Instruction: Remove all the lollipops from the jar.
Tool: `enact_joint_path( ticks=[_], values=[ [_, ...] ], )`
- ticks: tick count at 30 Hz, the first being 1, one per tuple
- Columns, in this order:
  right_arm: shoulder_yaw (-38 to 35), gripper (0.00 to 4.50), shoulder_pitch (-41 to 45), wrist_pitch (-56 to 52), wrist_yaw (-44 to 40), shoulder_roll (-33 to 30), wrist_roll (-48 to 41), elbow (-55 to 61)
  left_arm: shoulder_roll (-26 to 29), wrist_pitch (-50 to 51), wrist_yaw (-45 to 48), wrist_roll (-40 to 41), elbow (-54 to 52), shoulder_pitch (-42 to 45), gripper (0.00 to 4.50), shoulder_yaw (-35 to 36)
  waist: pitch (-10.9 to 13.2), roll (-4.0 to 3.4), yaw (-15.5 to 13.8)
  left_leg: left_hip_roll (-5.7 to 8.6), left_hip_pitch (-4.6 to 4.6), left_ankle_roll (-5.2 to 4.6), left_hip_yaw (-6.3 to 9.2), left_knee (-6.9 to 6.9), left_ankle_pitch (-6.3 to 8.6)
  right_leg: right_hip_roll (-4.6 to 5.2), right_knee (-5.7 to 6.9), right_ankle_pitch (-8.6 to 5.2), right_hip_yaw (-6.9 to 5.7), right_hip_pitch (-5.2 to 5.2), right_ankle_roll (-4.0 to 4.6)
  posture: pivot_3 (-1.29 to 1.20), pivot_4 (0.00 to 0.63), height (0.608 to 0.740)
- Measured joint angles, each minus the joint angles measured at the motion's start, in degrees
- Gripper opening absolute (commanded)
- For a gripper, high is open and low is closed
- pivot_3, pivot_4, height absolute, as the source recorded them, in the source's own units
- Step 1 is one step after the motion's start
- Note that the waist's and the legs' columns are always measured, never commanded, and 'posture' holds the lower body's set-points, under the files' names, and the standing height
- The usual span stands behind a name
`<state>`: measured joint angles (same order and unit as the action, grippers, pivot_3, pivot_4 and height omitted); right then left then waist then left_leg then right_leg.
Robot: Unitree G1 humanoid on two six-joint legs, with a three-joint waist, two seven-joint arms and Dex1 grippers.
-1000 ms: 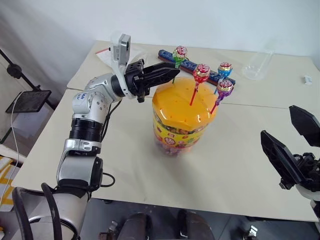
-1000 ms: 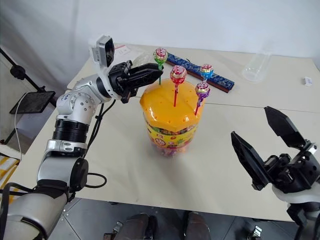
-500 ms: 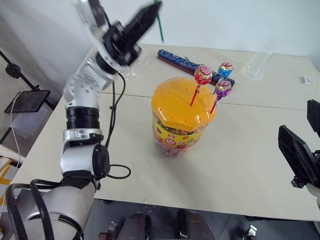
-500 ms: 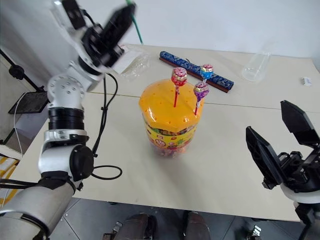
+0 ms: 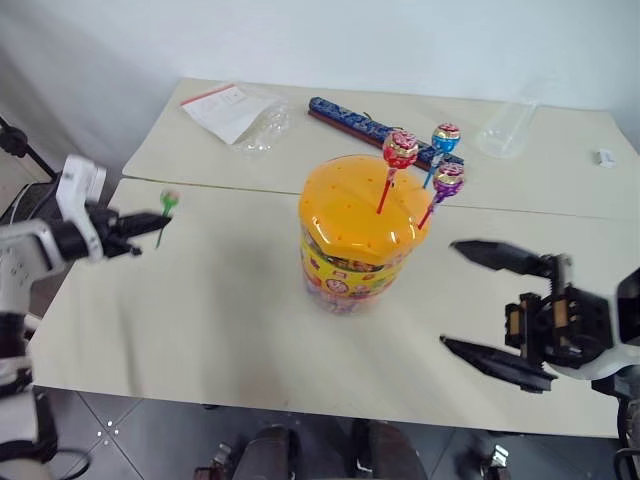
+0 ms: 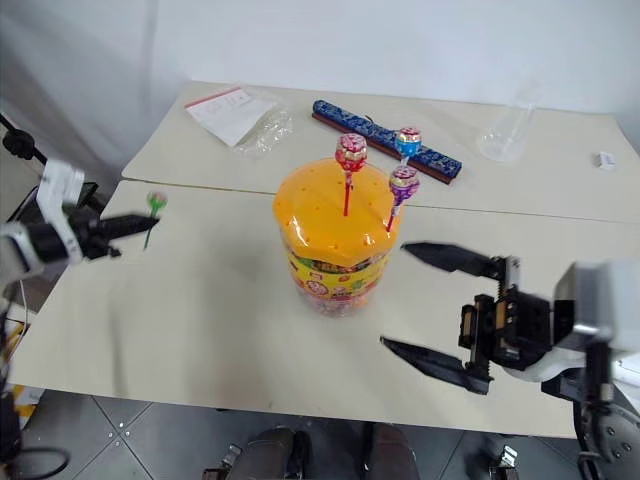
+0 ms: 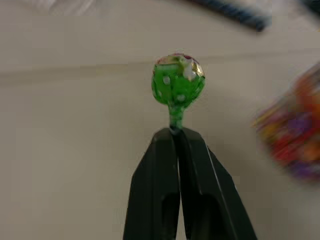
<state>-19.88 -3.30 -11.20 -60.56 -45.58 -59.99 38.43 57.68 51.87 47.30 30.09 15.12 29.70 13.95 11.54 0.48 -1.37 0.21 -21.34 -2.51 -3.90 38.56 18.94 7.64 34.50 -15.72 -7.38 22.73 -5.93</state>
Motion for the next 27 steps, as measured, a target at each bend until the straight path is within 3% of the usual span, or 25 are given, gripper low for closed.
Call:
enact_joint_path(
  ticks=[4,8,9,13,17,19,23,27],
  values=[
    [1.61,4.5,0.96,-0.01,-6.65,-1.41,5.0,-6.36,0.37,3.81,-3.07,-1.06,-11.06,-16.47,0.03,3.07,0.02,0.01,-0.3,-0.01,-0.03,0.07,0.23,0.06,0.15,0.21,-0.15,0.03,0.32,-0.07,-0.05,0.0,0.15,0.74],
    [1.96,4.5,3.14,-1.0,-8.48,-1.9,6.29,-9.46,-1.39,5.13,-5.13,-0.83,-18.81,-23.03,0.03,7.5,0.06,-0.07,-0.28,-0.02,-0.02,0.5,0.33,0.02,0.33,0.22,-0.45,0.02,0.38,-0.09,-0.04,0.0,0.15,0.74],
    [1.91,4.5,3.14,-1.43,-8.62,-1.96,6.79,-9.97,-2.06,5.07,-5.4,-0.79,-19.54,-23.73,0.26,7.96,0.06,-0.08,-0.24,-0.03,0.02,0.55,0.3,-0.04,0.31,0.22,-0.45,0.02,0.38,-0.08,-0.03,0.0,0.15,0.74],
    [1.4,4.5,4.13,-2.84,-6.97,-1.96,7.84,-11.71,-5.41,3.4,-5.65,-0.65,-19.68,-23.9,1.33,9.17,0.05,-0.13,-0.24,-0.02,0.08,0.65,0.21,-0.14,0.2,0.22,-0.41,0.01,0.4,-0.08,-0.02,0.0,0.15,0.74],
    [-0.42,4.5,4.49,-6.59,-2.18,-1.85,6.68,-11.73,-3.46,-5.34,2.28,-0.99,-16.85,-25.49,2.55,9.18,0.05,-0.14,-0.11,-0.03,0.05,0.7,0.14,-0.19,0.18,0.22,-0.38,-0.02,0.45,0.06,0.04,0.0,0.15,0.74],
    [-3.03,4.5,5.46,-7.47,0.57,-1.78,5.78,-11.79,-0.93,-12.99,8.71,-1.21,-12.83,-25.23,2.55,10.76,0.05,-0.14,-0.02,-0.04,0.02,0.72,0.08,-0.26,0.18,0.22,-0.39,-0.04,0.45,0.16,0.09,0.0,0.15,0.74],
    [-5.42,4.5,7.3,-9.64,3.76,-1.78,4.28,-12.09,0.64,-18.69,16.23,0.91,-9.42,-19.25,2.55,13.17,0.06,-0.16,-0.15,-0.03,0.03,0.66,0.08,-0.33,0.18,0.23,-0.36,-0.04,0.4,0.16,0.08,0.0,0.15,0.74],
    [-4.74,4.5,13.08,-12.79,7.48,-1.05,1.02,-11.54,-6.89,-21.6,17.95,8.16,-13.14,-11.3,3.42,13.61,0.06,-0.18,-0.01,0.0,0.02,0.38,0.03,-0.28,0.05,0.24,-0.18,0.02,0.38,0.09,-0.03,0.0,0.15,0.74]
  ],
)
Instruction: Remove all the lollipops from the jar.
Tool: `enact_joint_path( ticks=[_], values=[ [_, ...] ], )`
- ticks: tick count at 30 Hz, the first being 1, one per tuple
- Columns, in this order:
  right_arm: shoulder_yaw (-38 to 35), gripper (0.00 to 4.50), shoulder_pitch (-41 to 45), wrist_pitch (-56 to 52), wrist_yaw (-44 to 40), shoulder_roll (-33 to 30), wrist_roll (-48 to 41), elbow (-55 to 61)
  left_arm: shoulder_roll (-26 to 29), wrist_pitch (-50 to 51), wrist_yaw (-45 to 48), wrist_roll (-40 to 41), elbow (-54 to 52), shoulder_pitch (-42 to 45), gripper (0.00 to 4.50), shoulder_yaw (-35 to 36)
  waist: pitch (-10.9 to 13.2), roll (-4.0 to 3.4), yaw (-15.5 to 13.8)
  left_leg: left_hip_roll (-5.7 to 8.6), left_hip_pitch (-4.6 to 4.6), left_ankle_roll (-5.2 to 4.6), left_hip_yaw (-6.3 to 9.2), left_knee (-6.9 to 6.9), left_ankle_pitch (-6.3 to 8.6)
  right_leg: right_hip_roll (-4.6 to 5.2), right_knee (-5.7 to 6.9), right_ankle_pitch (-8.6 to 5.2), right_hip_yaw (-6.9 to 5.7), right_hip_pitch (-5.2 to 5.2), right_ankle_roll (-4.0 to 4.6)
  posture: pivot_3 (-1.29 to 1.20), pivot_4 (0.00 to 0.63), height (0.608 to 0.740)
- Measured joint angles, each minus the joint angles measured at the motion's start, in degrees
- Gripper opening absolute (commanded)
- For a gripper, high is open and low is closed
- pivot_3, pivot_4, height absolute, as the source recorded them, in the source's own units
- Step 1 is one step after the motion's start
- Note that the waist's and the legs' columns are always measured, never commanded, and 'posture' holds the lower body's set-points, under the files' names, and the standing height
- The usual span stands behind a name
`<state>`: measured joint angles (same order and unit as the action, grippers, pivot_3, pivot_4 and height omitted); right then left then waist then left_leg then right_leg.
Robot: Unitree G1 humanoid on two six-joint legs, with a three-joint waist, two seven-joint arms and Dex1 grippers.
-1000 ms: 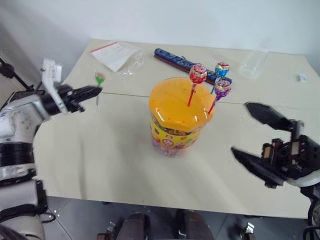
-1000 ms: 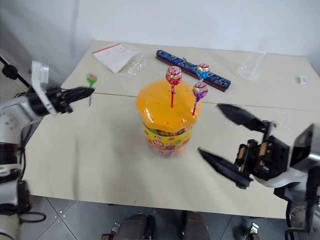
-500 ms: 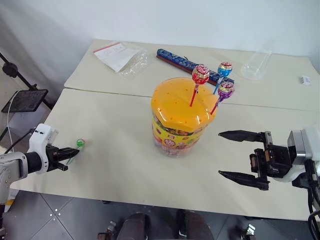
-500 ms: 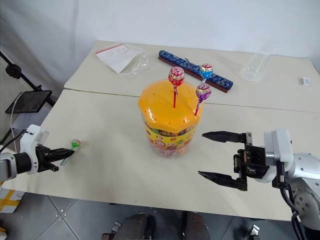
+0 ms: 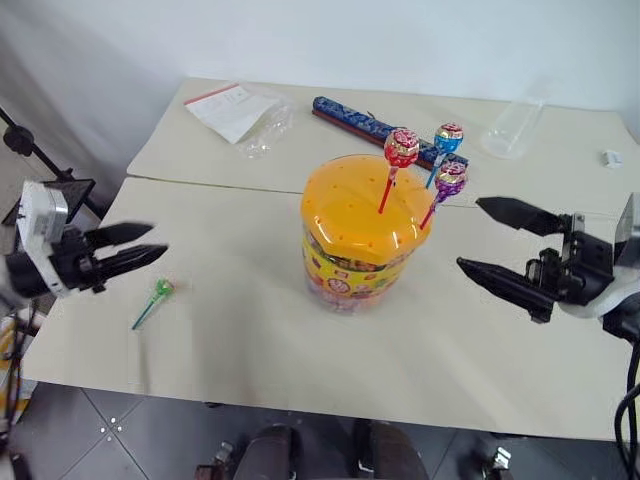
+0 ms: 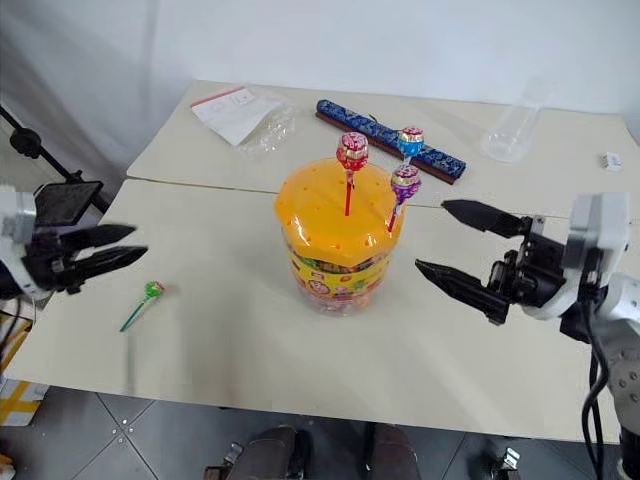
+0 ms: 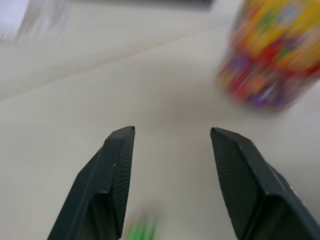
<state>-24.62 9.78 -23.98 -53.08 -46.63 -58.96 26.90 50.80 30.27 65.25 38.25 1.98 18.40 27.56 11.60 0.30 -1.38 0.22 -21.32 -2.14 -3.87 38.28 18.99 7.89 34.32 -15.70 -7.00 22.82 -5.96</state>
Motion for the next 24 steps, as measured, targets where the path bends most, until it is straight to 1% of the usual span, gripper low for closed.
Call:
enact_joint_path(
  ticks=[2,3,4,7,11,14,15,18,19,23,24],
  values=[
    [1.86,4.5,2.97,-1.03,1.62,0.39,-0.63,0.08,-5.03,0.29,-0.29,5.01,-3.24,1.12,4.04,0.62,0.0,0.01,0.38,-0.03,0.02,-0.04,-0.08,0.02,-0.02,-0.1,0.02,0.01,0.02,0.0,-0.03,0.0,0.15,0.74],
    [2.69,4.5,4.05,-1.33,2.06,0.6,-0.67,0.27,-6.62,0.7,-0.62,6.77,-4.75,1.38,4.37,0.37,0.0,0.01,0.55,-0.06,0.0,-0.04,-0.09,0.04,-0.02,-0.17,0.04,0.01,0.01,0.01,-0.03,0.0,0.15,0.74],
    [3.44,4.5,4.84,-1.82,2.57,0.6,-0.66,0.43,-7.81,1.47,-1.37,8.49,-6.15,1.47,4.49,0.32,0.0,0.01,0.69,-0.1,0.01,-0.05,-0.09,0.06,-0.03,-0.26,0.04,0.01,0.0,0.01,-0.03,0.0,0.15,0.74],
    [6.55,4.5,7.54,-3.82,4.04,0.62,-0.53,0.61,-12.38,4.29,-5.15,14.64,-9.99,4.15,4.49,0.08,0.0,0.01,0.56,-0.12,0.0,-0.06,-0.08,0.17,-0.04,-0.33,0.12,0.01,0.0,0.0,-0.03,0.0,0.15,0.74],
    [7.33,4.5,8.12,-5.23,3.78,0.71,-0.73,1.25,-16.59,7.32,-9.22,21.9,-12.71,6.72,4.49,-0.79,0.0,0.02,0.13,-0.11,-0.05,-0.11,-0.08,0.59,-0.01,-0.35,0.16,0.01,0.04,-0.12,-0.03,0.0,0.15,0.74],
    [7.81,3.92,8.03,-5.75,3.01,0.71,-1.09,1.38,-17.38,8.27,-10.27,24.19,-12.73,7.26,4.5,-1.44,0.01,0.02,0.07,-0.1,-0.04,-0.16,-0.09,0.74,-0.02,-0.35,0.15,0.02,0.08,-0.22,-0.04,0.0,0.15,0.74],
    [7.81,3.62,7.82,-5.91,2.49,0.71,-1.26,1.52,-17.39,8.37,-10.25,24.34,-12.75,7.25,4.5,-1.76,0.0,0.02,0.04,-0.1,-0.03,-0.18,-0.09,0.74,-0.03,-0.36,0.16,0.02,0.08,-0.23,-0.03,0.0,0.15,0.74],
    [7.78,2.65,6.21,-5.38,0.84,0.72,-0.35,1.97,-17.54,8.35,-9.98,24.55,-12.75,7.21,4.5,-2.19,0.0,0.03,-0.09,-0.1,-0.04,-0.19,-0.06,0.74,-0.02,-0.36,0.16,0.02,0.08,-0.23,-0.04,0.0,0.15,0.74],
    [7.78,2.24,5.17,-4.82,0.64,0.83,0.5,1.97,-18.07,8.26,-9.81,24.65,-12.75,7.17,4.5,-2.3,0.0,0.03,-0.12,-0.09,-0.04,-0.2,-0.06,0.73,-0.01,-0.36,0.16,0.02,0.08,-0.22,-0.05,0.0,0.15,0.74],
    [7.78,0.91,4.43,-4.47,1.39,2.51,1.55,1.95,-18.48,8.26,-8.64,24.82,-12.73,6.98,4.5,-3.69,0.0,0.02,-0.03,-0.1,-0.07,-0.19,-0.06,0.72,0.01,-0.42,0.15,0.03,0.07,-0.19,-0.06,0.0,0.15,0.74],
    [7.78,0.49,4.44,-4.05,1.4,2.53,2.12,1.95,-18.59,8.21,-8.27,24.81,-12.72,6.98,4.5,-3.94,0.0,0.03,-0.02,-0.11,-0.07,-0.19,-0.06,0.72,0.01,-0.44,0.14,0.03,0.06,-0.19,-0.05,0.0,0.15,0.74]
  ],
)
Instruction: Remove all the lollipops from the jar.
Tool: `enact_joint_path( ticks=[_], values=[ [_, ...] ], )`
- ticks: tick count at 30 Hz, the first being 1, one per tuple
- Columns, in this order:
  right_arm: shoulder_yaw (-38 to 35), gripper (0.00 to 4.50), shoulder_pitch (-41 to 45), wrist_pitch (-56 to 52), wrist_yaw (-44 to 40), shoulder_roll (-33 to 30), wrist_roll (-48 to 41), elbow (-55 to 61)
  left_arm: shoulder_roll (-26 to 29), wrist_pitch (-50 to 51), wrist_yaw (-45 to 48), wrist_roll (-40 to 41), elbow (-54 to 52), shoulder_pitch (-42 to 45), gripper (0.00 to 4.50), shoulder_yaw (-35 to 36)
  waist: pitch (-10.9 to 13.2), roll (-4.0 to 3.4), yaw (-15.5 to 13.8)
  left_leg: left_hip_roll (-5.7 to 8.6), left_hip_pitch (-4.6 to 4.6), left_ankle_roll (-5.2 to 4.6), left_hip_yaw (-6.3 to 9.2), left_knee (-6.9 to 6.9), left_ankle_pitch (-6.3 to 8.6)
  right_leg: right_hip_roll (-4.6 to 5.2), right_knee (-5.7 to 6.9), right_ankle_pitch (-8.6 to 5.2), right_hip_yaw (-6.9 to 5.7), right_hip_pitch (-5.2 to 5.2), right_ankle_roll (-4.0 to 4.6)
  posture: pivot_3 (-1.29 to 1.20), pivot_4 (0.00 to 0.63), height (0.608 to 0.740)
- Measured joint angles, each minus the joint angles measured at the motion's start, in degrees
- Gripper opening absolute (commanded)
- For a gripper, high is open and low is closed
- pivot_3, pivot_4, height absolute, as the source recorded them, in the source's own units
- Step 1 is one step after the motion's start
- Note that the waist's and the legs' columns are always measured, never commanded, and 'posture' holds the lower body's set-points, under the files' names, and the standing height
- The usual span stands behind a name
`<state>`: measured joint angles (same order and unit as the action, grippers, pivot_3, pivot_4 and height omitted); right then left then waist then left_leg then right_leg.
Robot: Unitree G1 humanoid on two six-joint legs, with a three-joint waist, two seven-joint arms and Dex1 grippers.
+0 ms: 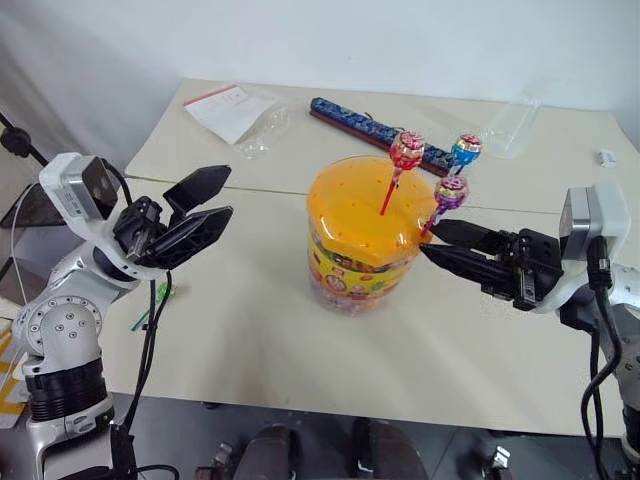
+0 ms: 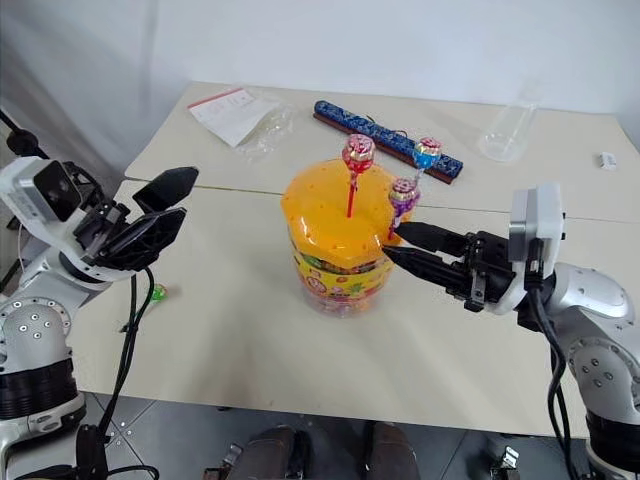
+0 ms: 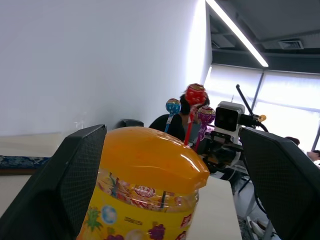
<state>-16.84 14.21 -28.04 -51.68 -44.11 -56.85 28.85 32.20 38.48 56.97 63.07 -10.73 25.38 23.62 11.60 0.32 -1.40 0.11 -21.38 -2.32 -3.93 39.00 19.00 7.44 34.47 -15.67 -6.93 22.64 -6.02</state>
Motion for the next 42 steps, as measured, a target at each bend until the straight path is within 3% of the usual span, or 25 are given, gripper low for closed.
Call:
enact_joint_path(
  ticks=[2,7,11,16,18,20,23,27,30,36,42],
  values=[
    [0.0,0.04,0.18,0.76,0.0,0.47,1.24,-0.18,-0.53,-0.56,0.59,-0.05,0.12,0.02,4.5,-0.5,0.0,0.0,0.0,0.0,0.0,0.0,0.0,0.0,0.0,-0.02,-0.01,0.0,0.0,0.0,0.0,0.0,0.15,0.74],
    [0.21,0.04,2.8,2.52,0.54,3.9,2.04,-2.13,-1.17,-1.79,1.47,-0.27,0.38,0.48,4.5,-1.77,0.0,0.0,0.04,0.01,0.0,0.0,-0.04,0.03,-0.01,-0.04,0.0,0.0,0.04,-0.01,0.0,0.0,0.15,0.74],
    [-3.39,0.04,6.43,2.08,4.59,6.91,-5.14,-3.95,-1.77,-2.34,2.16,-0.27,0.41,1.27,4.5,-2.3,0.0,-0.01,0.07,0.01,0.01,0.0,-0.02,0.01,-0.01,-0.02,0.02,0.0,0.04,0.0,0.0,0.0,0.15,0.74],
    [-14.07,0.04,2.76,-5.64,10.8,-1.5,-17.12,-4.64,-1.66,-2.39,4.31,-0.39,0.7,1.62,4.5,-2.72,0.0,-0.01,-0.32,0.05,-0.13,-0.11,0.15,0.02,0.05,0.06,-0.11,0.0,-0.05,-0.02,0.0,0.0,0.15,0.74],
    [-17.42,0.04,-5.21,-7.32,8.3,-9.63,-11.41,-6.86,-0.11,-3.02,6.63,-2.33,0.74,2.16,4.5,-4.87,0.0,-0.01,-0.63,0.13,-0.18,-0.18,0.08,0.02,0.07,-0.03,-0.25,0.01,-0.09,-0.03,-0.02,0.0,0.15,0.74],
    [-19.04,0.04,-15.78,-7.35,4.75,-17.69,0.17,-11.57,2.77,-4.88,9.9,-5.77,0.91,2.29,4.5,-6.76,-0.01,0.02,-0.77,0.13,-0.19,-0.29,-0.14,0.0,0.08,-0.13,-0.51,0.01,-0.07,-0.1,-0.02,0.0,0.15,0.74],
    [-13.69,0.04,-25.09,-5.52,4.58,-24.61,17.6,-18.89,5.41,-9.52,14.72,-12.21,1.29,2.38,4.5,-10.42,-0.02,0.01,-0.48,0.17,-0.04,-0.47,-0.62,0.0,0.06,-0.1,-0.55,0.06,-0.06,-0.08,-0.12,0.0,0.15,0.74],
    [-4.35,0.04,-26.54,-0.56,4.79,-24.71,30.49,-26.85,6.34,-12.96,18.31,-16.06,1.44,2.22,4.5,-13.18,0.01,-0.08,0.29,0.12,0.02,-0.47,-0.83,0.0,0.06,0.11,-0.6,0.14,0.25,0.05,-0.25,0.0,0.15,0.74],
    [-3.13,0.69,-24.26,1.86,2.32,-23.03,32.45,-29.89,5.96,-13.06,17.67,-16.06,1.18,2.04,4.5,-13.19,0.01,-0.23,0.44,0.0,0.1,-0.38,-0.83,-0.01,0.11,0.09,-0.49,0.14,0.47,0.08,-0.26,0.0,0.15,0.74],
    [-4.63,2.73,-17.27,8.16,-3.17,-20.79,32.88,-31.51,3.56,-12.18,13.61,-13.73,-0.09,0.99,4.5,-12.09,0.02,-0.24,0.2,-0.04,0.08,-0.34,-0.78,0.04,0.12,0.04,-0.47,0.15,0.57,0.06,-0.26,0.0,0.15,0.74],
    [-9.58,2.73,-3.41,2.01,-3.8,-11.2,14.68,-21.2,-1.16,-10.37,6.1,-7.99,0.74,-0.14,4.5,-6.48,0.02,-0.24,0.07,-0.09,0.1,-0.29,-0.66,0.05,0.15,0.07,-0.36,0.16,0.55,0.04,-0.27,0.0,0.15,0.74]
  ],
)
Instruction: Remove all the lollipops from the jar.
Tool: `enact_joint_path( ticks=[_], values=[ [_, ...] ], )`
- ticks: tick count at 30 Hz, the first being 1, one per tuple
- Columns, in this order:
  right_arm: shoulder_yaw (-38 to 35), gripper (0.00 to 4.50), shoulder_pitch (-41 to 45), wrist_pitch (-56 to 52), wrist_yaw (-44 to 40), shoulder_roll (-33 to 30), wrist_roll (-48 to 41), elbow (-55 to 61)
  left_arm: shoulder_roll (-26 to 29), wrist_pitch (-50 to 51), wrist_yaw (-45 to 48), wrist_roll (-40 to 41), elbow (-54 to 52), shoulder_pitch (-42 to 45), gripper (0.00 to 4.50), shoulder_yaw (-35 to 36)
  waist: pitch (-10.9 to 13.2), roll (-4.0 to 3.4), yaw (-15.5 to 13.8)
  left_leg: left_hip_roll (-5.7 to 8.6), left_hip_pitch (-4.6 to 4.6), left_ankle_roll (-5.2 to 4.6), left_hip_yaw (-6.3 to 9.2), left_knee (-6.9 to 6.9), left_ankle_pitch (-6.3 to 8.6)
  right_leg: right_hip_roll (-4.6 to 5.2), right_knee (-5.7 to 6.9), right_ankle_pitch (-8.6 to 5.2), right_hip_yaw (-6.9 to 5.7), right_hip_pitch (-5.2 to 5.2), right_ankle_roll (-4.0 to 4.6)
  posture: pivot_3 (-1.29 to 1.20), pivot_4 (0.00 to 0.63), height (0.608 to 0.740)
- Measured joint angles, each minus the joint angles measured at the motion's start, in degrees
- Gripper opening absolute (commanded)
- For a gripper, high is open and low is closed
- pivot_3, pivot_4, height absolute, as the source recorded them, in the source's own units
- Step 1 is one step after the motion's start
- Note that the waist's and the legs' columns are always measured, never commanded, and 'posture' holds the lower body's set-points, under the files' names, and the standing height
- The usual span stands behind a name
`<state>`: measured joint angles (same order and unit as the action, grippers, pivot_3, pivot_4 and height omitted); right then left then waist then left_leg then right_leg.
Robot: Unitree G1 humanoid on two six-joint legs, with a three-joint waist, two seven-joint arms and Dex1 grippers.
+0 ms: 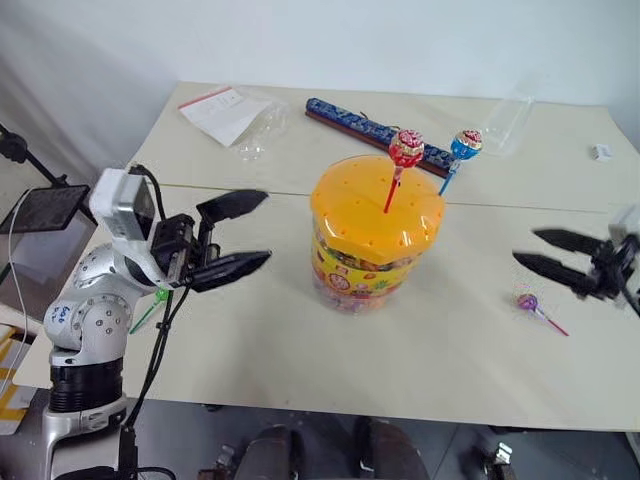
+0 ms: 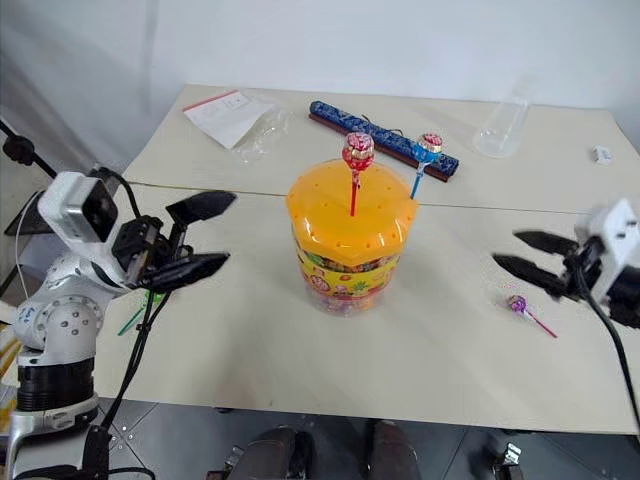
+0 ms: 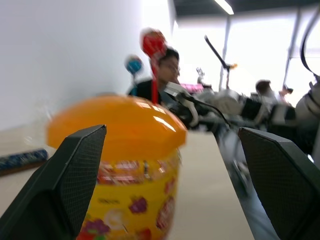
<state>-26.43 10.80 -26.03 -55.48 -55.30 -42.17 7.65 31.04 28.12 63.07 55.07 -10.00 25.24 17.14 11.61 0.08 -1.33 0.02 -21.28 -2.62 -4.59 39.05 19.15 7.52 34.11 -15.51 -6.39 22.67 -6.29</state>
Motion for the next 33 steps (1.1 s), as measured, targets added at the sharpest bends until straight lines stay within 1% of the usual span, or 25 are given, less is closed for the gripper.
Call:
enact_joint_path(
  ticks=[3,6,9,12,18,21,27,28,33],
  values=[
    [0.48,2.73,8.22,-4.01,4.05,4.06,-7.08,4.85,-1.42,1.6,-2.45,2.32,1.73,-1.01,4.5,1.82,0.0,0.0,0.02,0.02,-0.03,0.01,0.01,0.0,0.01,0.01,0.0,0.0,-0.01,0.02,0.0,0.0,0.15,0.74],
    [2.91,2.73,15.72,-6.93,7.51,6.25,-10.53,6.6,-1.7,3.01,-3.32,3.44,2.04,-1.99,4.5,2.25,0.0,0.0,-0.19,0.07,-0.1,0.03,0.11,0.0,0.02,0.05,-0.04,0.01,-0.1,0.02,-0.01,0.0,0.15,0.74],
    [5.54,2.73,17.78,-8.96,7.81,7.43,-11.38,6.74,-1.68,3.58,-3.48,3.83,2.05,-2.1,4.5,2.49,-0.01,0.02,-0.22,0.12,-0.22,0.01,0.21,0.0,0.04,0.05,-0.13,0.04,-0.17,0.03,-0.06,0.0,0.15,0.74],
    [7.49,2.73,18.11,-10.83,7.3,8.58,-12.62,6.77,-2.12,3.77,-3.55,3.83,2.04,-1.38,4.5,1.96,-0.01,0.02,-0.07,0.14,-0.24,-0.02,0.18,0.0,0.05,0.01,-0.13,0.06,-0.21,0.04,-0.1,0.0,0.15,0.74],
    [8.64,2.73,17.82,-12.09,4.85,8.54,-12.56,7.77,-2.7,3.79,-3.53,3.91,2.06,0.12,4.5,1.91,-0.01,0.02,-0.03,0.15,-0.24,-0.07,0.15,0.01,0.02,-0.09,-0.1,0.06,-0.24,0.03,-0.1,0.0,0.15,0.74],
    [8.78,2.17,17.84,-12.08,4.82,8.54,-11.77,7.47,-3.29,3.78,-3.59,4.0,2.21,1.2,4.5,1.91,-0.01,0.02,-0.06,0.19,-0.24,-0.1,0.14,0.02,0.0,-0.08,-0.09,0.06,-0.22,0.03,-0.1,0.0,0.15,0.74],
    [8.67,0.17,17.84,-11.46,4.04,8.79,-10.91,5.54,-3.97,4.26,-3.87,5.29,2.22,2.13,4.5,1.95,-0.01,0.02,0.0,0.18,-0.24,-0.11,0.14,0.02,-0.01,-0.08,-0.1,0.07,-0.23,0.04,-0.11,0.0,0.15,0.74],
    [8.61,0.05,17.84,-11.42,3.82,8.95,-10.95,5.46,-3.97,4.27,-3.87,5.3,2.22,2.15,4.5,1.95,-0.01,0.02,0.0,0.18,-0.24,-0.11,0.14,0.02,-0.01,-0.08,-0.1,0.07,-0.23,0.04,-0.11,0.0,0.15,0.74],
    [5.22,0.05,18.48,-11.59,3.9,9.91,-13.81,3.14,-4.01,4.52,-3.38,5.39,2.22,3.45,4.5,1.79,-0.01,0.02,-0.2,0.26,-0.26,-0.16,0.14,0.04,-0.03,-0.08,-0.1,0.09,-0.23,0.02,-0.16,0.0,0.15,0.74]
  ],
)
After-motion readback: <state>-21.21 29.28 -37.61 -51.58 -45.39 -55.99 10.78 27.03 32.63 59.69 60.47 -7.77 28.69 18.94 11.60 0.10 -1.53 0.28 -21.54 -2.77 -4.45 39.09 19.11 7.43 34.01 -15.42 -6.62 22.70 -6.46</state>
